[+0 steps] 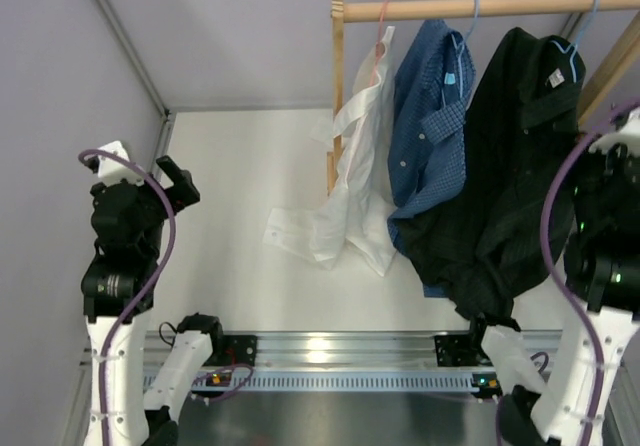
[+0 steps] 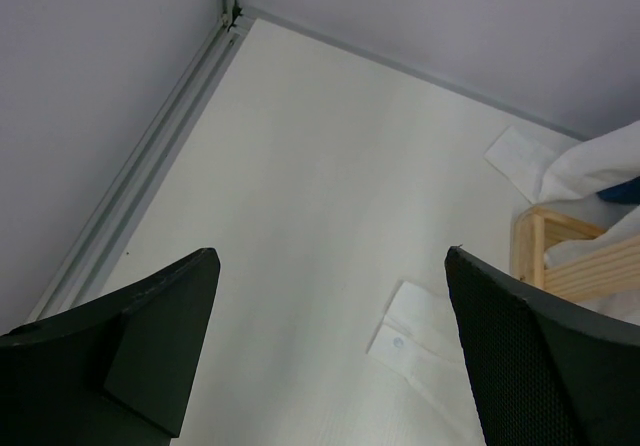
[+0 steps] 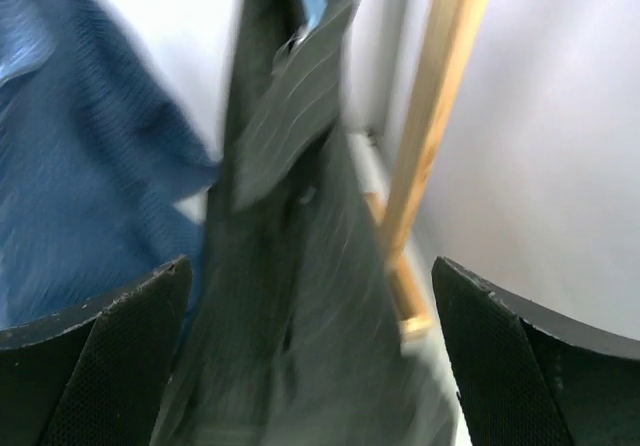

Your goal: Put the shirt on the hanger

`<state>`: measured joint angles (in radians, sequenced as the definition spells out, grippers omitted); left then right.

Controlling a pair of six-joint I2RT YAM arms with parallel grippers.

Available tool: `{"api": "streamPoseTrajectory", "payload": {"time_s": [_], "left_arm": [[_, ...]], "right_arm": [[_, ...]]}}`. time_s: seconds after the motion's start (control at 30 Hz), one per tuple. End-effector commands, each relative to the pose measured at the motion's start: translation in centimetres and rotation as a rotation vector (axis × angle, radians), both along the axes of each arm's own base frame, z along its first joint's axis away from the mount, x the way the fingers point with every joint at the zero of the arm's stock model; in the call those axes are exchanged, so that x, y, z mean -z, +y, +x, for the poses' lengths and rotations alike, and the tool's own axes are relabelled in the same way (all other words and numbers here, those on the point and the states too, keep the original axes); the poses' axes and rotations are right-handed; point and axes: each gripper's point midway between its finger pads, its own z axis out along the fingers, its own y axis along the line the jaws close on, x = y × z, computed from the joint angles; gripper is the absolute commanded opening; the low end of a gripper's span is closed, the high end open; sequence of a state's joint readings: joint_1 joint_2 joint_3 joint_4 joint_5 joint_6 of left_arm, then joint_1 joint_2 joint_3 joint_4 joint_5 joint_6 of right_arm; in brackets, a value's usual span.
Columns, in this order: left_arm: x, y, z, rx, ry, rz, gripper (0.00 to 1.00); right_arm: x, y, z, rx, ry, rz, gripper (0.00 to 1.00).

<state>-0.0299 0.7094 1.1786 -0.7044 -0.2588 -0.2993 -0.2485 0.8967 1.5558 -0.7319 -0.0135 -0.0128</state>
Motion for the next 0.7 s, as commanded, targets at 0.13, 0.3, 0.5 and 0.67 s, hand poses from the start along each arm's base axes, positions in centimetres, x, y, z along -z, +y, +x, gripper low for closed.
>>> {"api": "streamPoseTrajectory", "payload": {"time_s": [0.13,0.3,0.5,0.67], "left_arm": [[-1.1,-4.0,-5.3,0.237,-0.021,-0.026,0.98],[1.5,-3.6,-7.3,0.221,-0.030,-0.021,0.98],[3.2,-3.0,-7.9,0.202,-0.032,0.008,0.98],[2.8,-2.6,-8.4,0.191,-0.058,0.015,0.98]], "right_arm": [[6.9,6.4,-9.4,-0.206,-0.025,0.105,1.00],[11.3,7.9,-11.0,-0.278,0.094,0.154,0.99],[13.5,6.8,-12.3,-0.230,0.126,0.128,0.99],[13.1,7.1,-12.5,-0.265,0.125,0.110,0.99]]}}
